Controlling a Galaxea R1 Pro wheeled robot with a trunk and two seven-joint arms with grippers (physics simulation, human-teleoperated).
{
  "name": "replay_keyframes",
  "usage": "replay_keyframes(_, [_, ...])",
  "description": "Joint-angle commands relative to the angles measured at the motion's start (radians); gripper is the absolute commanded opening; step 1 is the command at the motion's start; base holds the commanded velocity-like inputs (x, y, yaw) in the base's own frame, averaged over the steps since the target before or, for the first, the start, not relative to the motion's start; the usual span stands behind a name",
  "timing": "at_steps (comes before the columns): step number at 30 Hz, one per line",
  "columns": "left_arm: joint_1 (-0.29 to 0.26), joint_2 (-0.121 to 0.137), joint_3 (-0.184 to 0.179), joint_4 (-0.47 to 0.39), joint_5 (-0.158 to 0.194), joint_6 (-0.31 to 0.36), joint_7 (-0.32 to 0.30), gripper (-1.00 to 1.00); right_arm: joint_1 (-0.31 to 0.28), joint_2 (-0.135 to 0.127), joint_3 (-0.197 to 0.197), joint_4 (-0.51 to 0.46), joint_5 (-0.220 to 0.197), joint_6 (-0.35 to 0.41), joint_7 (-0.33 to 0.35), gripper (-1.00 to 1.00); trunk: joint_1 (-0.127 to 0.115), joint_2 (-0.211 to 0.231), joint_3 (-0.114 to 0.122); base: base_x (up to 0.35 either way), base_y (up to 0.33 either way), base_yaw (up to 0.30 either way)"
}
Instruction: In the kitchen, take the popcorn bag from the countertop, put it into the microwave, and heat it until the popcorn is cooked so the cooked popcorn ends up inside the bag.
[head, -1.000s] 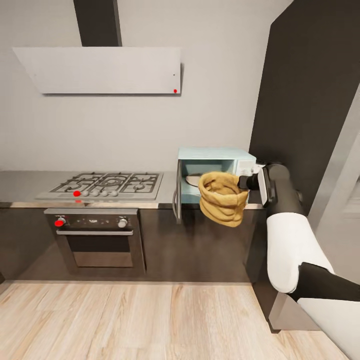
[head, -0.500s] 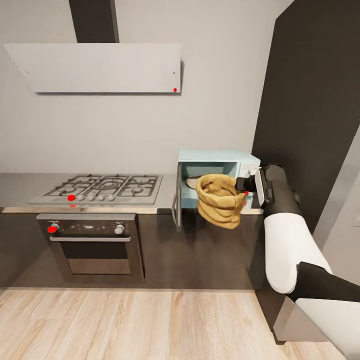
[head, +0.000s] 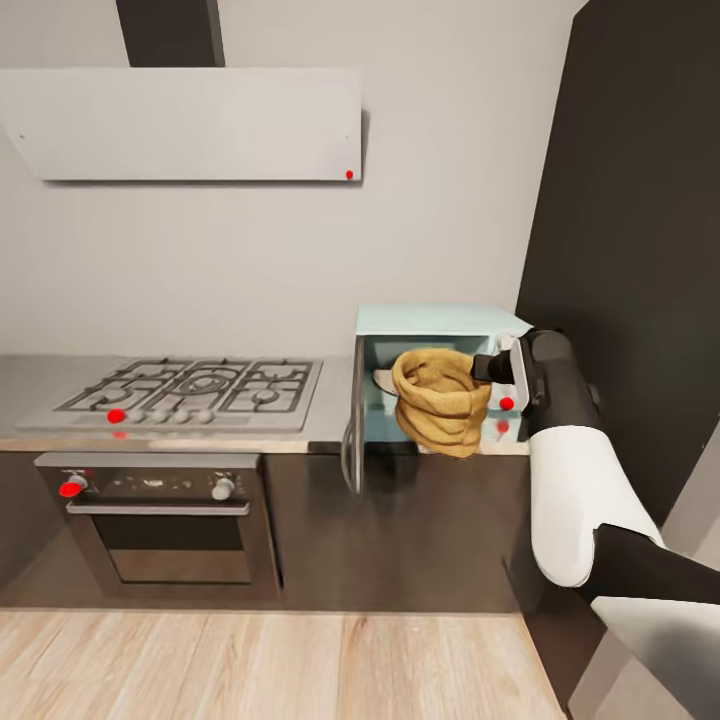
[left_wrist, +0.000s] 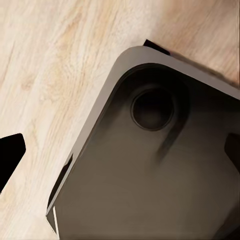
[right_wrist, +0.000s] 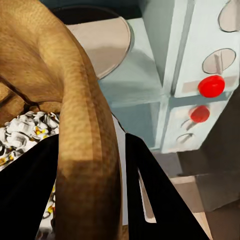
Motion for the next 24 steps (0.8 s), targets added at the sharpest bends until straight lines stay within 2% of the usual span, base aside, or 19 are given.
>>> replay_keyframes(1, [0.0,0.0,0.006,-0.001,-0.003,-0.001,0.001,1.0,-0.001,0.001,-0.004,-0.003,0.01,0.003,0.011,-1.0,0.001,0.0,-0.001,0.322,0.0,0.0])
replay_keyframes(14, [0.0,0.0,0.009,-0.002,0.001,-0.002,0.001,1.0,-0.001,0.0,-0.004,-0.014,0.01,0.003,0.011,-1.0,0.001,0.0,-0.001,0.315,0.0,0.0])
replay_keyframes(24, [0.0,0.0,0.018,-0.008,0.009,-0.002,0.001,1.0,-0.001,0.0,-0.005,-0.005,0.01,0.003,0.011,-1.0,0.001,0.0,-0.001,0.03,0.0,0.0])
